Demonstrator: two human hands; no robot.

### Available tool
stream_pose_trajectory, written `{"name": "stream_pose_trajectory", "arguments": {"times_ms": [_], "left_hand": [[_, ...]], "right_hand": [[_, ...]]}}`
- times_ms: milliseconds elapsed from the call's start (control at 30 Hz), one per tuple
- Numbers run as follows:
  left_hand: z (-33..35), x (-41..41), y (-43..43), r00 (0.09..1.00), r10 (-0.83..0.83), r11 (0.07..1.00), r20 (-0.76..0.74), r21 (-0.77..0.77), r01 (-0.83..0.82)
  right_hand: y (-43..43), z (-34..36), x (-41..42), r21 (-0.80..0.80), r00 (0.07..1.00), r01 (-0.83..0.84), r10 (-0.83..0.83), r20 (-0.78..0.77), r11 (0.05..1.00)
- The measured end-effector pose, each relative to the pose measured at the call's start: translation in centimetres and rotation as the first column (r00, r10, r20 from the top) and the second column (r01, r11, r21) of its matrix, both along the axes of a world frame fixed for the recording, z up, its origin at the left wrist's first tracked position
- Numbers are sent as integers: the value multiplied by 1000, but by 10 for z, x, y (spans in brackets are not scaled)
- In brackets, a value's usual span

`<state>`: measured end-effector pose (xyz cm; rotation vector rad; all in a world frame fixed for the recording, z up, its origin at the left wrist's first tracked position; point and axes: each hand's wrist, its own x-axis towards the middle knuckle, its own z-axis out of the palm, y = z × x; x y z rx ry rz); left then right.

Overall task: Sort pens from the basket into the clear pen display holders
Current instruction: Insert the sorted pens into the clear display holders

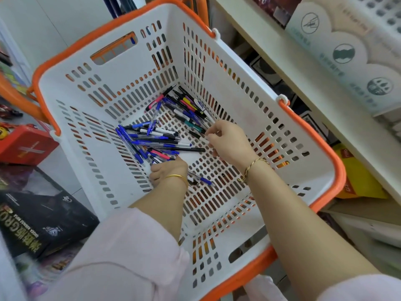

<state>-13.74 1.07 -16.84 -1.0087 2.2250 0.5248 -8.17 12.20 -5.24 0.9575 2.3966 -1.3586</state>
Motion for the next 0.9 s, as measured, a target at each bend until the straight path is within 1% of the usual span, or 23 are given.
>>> {"name": "stream_pose_trajectory", "arguments": {"times_ms": [100, 167, 233, 333, 400, 467, 533, 600, 633, 733, 833, 900], "left_hand": [[0, -13, -4, 997, -14, 1000, 80, 4, 14], [-1, -14, -8, 995, -45, 999, 85, 13, 44], [-5, -7, -12, 996, -78, 996, 37, 47, 77], [-8, 6, -18, 990, -109, 990, -93, 81, 117], [-8, 11, -19, 982, -131, 985, -138, 95, 145], [-3, 12, -17, 986, -83, 983, -144, 149, 104], [5, 13, -15, 992, 51, 969, -112, 245, -22], [19, 18, -14, 982, 176, 923, -75, 360, -138], [25, 21, -13, 979, 193, 899, -60, 410, -152], [54, 29, -10, 979, 201, 807, -18, 570, -155], [95, 27, -3, 975, 221, 666, -10, 732, -143], [130, 22, 6, 980, 195, 572, -31, 816, -88]], "right_hand": [[2, 1, 0, -1, 1000, 17, -17, -8, 1000], [1, 2, 0, 1, 1000, 17, -17, -16, 1000], [0, 3, 1, 6, 1000, 1, -1, -16, 1000], [-1, 2, 3, 9, 1000, -8, 8, -20, 1000], [1, 0, 4, 10, 1000, 3, -3, -21, 1000], [2, 0, 4, 5, 1000, 11, -11, -19, 1000], [4, 3, 4, -2, 1000, 13, -13, -20, 1000], [5, 8, 4, 4, 1000, 7, -7, -18, 1000], [5, 11, 4, 6, 1000, 7, -7, -17, 1000], [5, 25, 5, -16, 1000, 9, -10, -28, 1000], [8, 48, 9, -41, 997, 27, -30, -71, 999], [16, 71, 13, -36, 991, 53, -57, -125, 998]]}}
